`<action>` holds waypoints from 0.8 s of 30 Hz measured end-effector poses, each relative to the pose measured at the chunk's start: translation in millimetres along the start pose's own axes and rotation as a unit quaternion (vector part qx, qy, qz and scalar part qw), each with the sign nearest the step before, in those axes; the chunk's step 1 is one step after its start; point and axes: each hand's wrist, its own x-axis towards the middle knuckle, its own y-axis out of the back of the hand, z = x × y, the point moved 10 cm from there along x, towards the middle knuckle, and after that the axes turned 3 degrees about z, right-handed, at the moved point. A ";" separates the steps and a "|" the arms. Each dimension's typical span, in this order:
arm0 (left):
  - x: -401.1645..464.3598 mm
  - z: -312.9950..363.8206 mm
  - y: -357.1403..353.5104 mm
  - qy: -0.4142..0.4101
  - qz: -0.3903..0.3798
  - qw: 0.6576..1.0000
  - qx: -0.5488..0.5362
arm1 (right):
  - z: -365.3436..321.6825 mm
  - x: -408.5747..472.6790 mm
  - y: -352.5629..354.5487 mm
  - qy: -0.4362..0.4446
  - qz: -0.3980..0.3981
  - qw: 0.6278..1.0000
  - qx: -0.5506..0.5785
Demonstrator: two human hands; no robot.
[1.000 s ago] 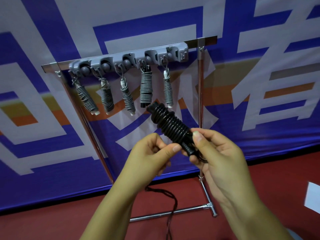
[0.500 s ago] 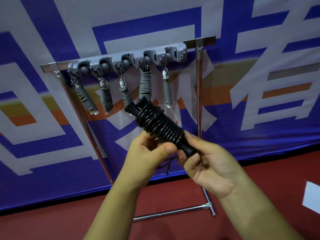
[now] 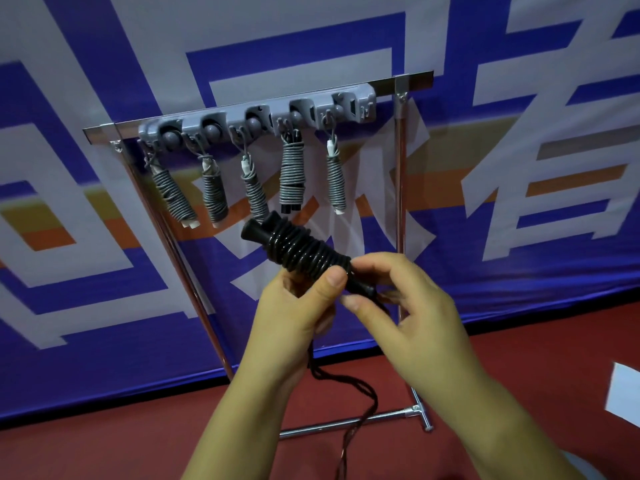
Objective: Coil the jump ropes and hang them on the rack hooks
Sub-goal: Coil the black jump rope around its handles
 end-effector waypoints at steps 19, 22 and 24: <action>-13.7 -24.6 -18.0 0.148 -0.215 0.957 -0.124 | 1.4 2.6 20.2 0.038 0.097 0.993 0.047; -20.2 -35.4 -20.7 0.191 -0.254 0.939 -0.133 | 4.5 6.5 26.0 0.016 0.114 0.991 0.069; -25.2 -35.0 -23.8 0.186 -0.287 0.929 -0.139 | 7.6 11.2 28.3 -0.004 0.119 0.988 0.099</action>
